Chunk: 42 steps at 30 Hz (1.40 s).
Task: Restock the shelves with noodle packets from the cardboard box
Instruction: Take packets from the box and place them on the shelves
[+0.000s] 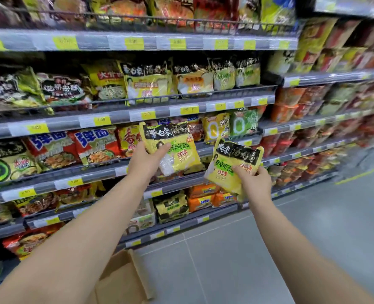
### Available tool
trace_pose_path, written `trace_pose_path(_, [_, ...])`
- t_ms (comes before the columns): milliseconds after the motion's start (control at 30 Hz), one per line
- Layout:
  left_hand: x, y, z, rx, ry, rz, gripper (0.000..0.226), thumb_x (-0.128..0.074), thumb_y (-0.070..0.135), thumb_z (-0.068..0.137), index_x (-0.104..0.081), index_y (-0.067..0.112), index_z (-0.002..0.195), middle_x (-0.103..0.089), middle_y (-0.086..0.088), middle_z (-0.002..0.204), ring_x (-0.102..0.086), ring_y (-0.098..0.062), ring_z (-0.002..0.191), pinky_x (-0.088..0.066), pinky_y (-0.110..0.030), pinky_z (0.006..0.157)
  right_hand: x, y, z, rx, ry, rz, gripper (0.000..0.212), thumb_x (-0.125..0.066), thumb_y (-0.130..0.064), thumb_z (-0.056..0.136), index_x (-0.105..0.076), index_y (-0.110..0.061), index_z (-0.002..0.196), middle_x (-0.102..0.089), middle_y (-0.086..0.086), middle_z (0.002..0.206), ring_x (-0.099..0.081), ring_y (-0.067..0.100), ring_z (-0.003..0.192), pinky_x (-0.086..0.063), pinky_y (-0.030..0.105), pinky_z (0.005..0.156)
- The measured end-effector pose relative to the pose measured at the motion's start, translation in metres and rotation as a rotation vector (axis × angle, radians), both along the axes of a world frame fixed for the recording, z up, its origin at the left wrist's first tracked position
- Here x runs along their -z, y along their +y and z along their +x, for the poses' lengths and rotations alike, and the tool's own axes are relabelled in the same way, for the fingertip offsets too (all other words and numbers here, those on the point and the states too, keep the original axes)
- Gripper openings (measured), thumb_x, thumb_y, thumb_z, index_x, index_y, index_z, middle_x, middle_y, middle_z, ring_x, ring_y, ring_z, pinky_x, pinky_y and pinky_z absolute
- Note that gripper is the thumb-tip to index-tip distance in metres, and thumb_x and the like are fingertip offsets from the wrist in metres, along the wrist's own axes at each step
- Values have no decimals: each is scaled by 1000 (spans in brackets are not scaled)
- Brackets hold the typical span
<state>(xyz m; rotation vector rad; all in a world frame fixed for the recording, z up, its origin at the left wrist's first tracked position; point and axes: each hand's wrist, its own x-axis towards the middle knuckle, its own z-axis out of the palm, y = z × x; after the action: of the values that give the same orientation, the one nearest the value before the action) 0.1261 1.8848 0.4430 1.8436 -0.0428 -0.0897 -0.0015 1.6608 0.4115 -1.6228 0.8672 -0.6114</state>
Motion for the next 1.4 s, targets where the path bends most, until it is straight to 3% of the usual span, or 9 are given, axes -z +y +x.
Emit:
trace_pose_path(100, [-14,-25,19,-4,-36,-15,77,-66,63,73,-44,17,129,-49,7,121,-48,-20,115,-41,-38,94,-14,-24,14,11,-31,-30,30,-75,-40,74,-55,-20,84,-62,-5,80,-61,14,72,-54,37,66])
trace_pose_path(300, [-33,-90,69,19,-54,-92,87,-65,61,76,-33,15,141,-42,7,135,-42,-21,126,-39,-42,102,-34,-71,65,24,-104,-50,31,-72,-43,78,-49,-23,80,-57,-9,81,-59,14,77,-46,34,66])
trace_pose_path(500, [-53,-156,132,46,-35,-247,101,-68,63,71,-21,19,149,-29,-3,153,-33,-28,138,-34,-49,109,-59,-130,129,31,-219,-69,33,-75,-39,76,-57,-18,94,-65,-4,91,-64,18,85,-54,41,76])
trace_pose_path(633, [-78,-199,162,94,-69,-301,93,-68,63,69,-35,13,139,-43,2,139,-45,-21,124,-41,-41,99,-73,-168,166,67,-316,-9,52,-73,-44,77,-51,-12,111,-60,-7,99,-60,20,95,-50,37,82])
trace_pose_path(700, [-87,-218,176,146,-100,-250,96,-69,70,59,-42,13,131,-51,-7,135,-52,-29,118,-47,-49,94,-77,-189,180,97,-359,2,67,-73,-55,69,-49,-12,115,-60,2,113,-60,24,103,-51,45,91])
trace_pose_path(800, [-92,-244,196,176,-169,-171,66,-71,54,73,-47,17,123,-55,-2,128,-53,-25,115,-45,-46,97,-82,-223,197,105,-397,-46,47,-72,-53,70,-43,-20,84,-54,0,92,-56,21,85,-51,47,81])
trace_pose_path(933, [-96,-280,225,194,-202,-106,43,-75,32,78,-48,26,111,-60,1,116,-57,-22,109,-47,-45,96,-100,-261,219,115,-420,-138,30,-69,-40,81,-42,-28,76,-48,-7,78,-50,14,72,-44,35,69])
trace_pose_path(1167, [-87,-339,274,-1,-185,-44,41,-74,26,78,-50,20,110,-66,-10,109,-61,-31,103,-51,-46,91,-106,-349,259,5,-445,-254,25,-71,-26,82,-51,-22,96,-57,-1,93,-55,17,87,-46,32,79])
trace_pose_path(1400, [-80,-379,289,-223,-281,410,58,-61,30,88,-34,9,135,-56,-19,125,-56,-36,111,-42,-34,79,-118,-403,288,-187,-458,-304,34,-72,-16,82,-55,-15,111,-63,-3,102,-60,8,88,-44,10,70])
